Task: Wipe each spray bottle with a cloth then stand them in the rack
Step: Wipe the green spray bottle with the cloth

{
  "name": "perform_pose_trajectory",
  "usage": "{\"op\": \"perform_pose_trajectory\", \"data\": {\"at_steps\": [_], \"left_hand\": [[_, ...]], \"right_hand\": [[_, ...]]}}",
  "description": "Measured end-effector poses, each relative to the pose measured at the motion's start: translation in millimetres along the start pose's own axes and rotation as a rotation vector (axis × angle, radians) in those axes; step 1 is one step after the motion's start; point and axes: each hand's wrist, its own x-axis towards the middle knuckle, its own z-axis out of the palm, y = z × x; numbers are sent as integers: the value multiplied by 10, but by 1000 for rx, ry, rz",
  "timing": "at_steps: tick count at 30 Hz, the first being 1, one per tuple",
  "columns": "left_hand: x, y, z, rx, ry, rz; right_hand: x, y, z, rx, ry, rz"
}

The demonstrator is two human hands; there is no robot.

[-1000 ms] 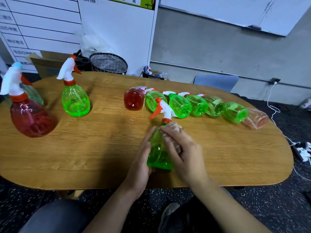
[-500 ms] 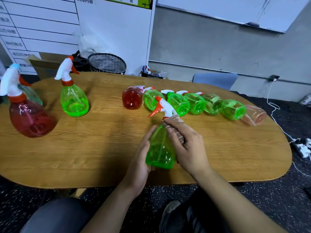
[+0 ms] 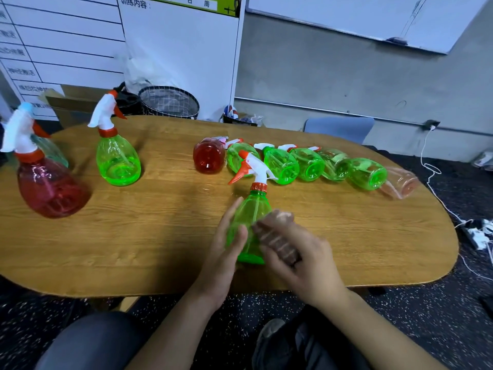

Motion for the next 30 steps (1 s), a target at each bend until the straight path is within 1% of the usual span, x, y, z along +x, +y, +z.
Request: {"op": "perform_pose_trajectory", "data": {"at_steps": [3,5,7,9,12,16,24,27,30], "left_hand": [[27,-12,3,-33,-16,3],[34,-29,0,-56,-11,11],[36,-39,-2,-57,-8,20],[35,-51,-18,-28,-9,27],[19,-61,-22,22,-30,35],[0,-45,20,77,-80,59],[-22,-64,22,125,-59,89],[2,-105,35,136,-7,124],[13,-136,34,177,-10,130]], "right_hand": [[149,48,-32,276,140,293],[240,127,13,409,205,449],[255,167,114,502,191,528],[200,124,226,517,171,551],[108,39,326,532,192,601],[23,20,382,546,178,568],[29,122,268,446,177,484],[166,183,109,272,217,375],[420,241,-66,56,239,281]]}}
